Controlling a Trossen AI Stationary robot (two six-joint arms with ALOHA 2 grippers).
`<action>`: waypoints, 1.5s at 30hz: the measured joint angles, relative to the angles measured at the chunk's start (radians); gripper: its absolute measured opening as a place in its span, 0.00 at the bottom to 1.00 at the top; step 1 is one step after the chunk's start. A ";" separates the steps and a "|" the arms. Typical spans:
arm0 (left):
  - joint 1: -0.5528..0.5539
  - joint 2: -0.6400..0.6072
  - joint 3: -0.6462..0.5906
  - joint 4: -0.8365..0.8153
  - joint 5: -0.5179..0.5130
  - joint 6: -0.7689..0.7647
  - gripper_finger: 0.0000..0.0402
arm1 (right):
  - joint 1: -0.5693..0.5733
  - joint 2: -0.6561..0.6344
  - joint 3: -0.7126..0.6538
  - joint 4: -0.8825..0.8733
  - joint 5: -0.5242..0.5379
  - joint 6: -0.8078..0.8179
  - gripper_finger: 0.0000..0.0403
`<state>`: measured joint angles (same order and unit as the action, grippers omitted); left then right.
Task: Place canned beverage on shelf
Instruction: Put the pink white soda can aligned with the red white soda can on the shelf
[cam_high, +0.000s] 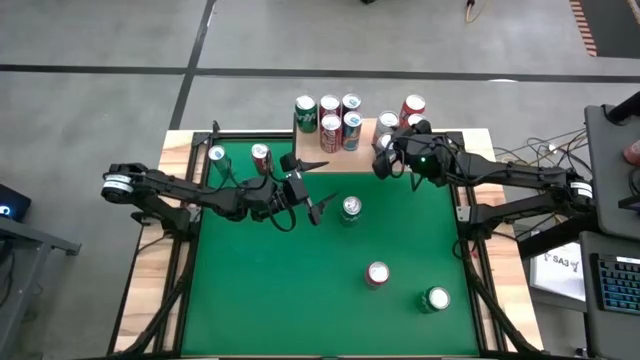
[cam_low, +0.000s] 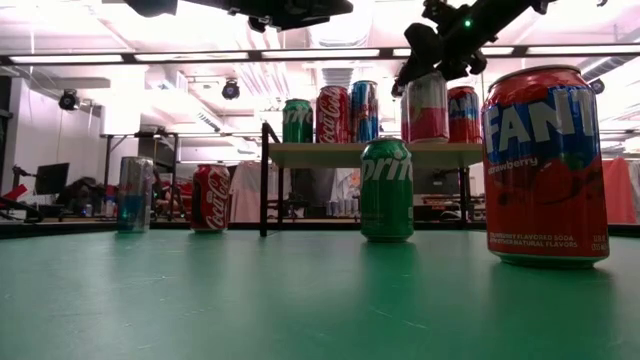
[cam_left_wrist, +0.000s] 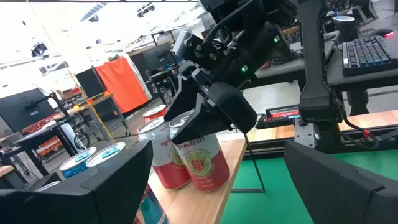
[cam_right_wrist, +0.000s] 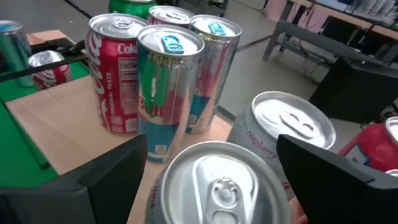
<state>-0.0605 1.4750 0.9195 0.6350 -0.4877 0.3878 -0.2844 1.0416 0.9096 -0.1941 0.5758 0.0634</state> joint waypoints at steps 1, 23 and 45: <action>0.000 0.000 0.000 0.000 0.000 0.000 0.86 | 0.000 0.000 0.000 0.004 0.003 -0.005 0.87; 0.009 0.011 0.019 -0.019 0.122 -0.018 0.80 | 0.021 -0.156 0.000 0.096 -0.301 0.055 0.74; 0.131 0.011 0.096 -0.064 0.390 -0.078 0.09 | 0.104 -0.015 0.171 0.060 -0.456 -0.056 0.17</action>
<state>0.0704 1.4857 1.0156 0.5712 -0.0977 0.3096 -0.1802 1.0266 1.0807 -0.1341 0.1200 0.0076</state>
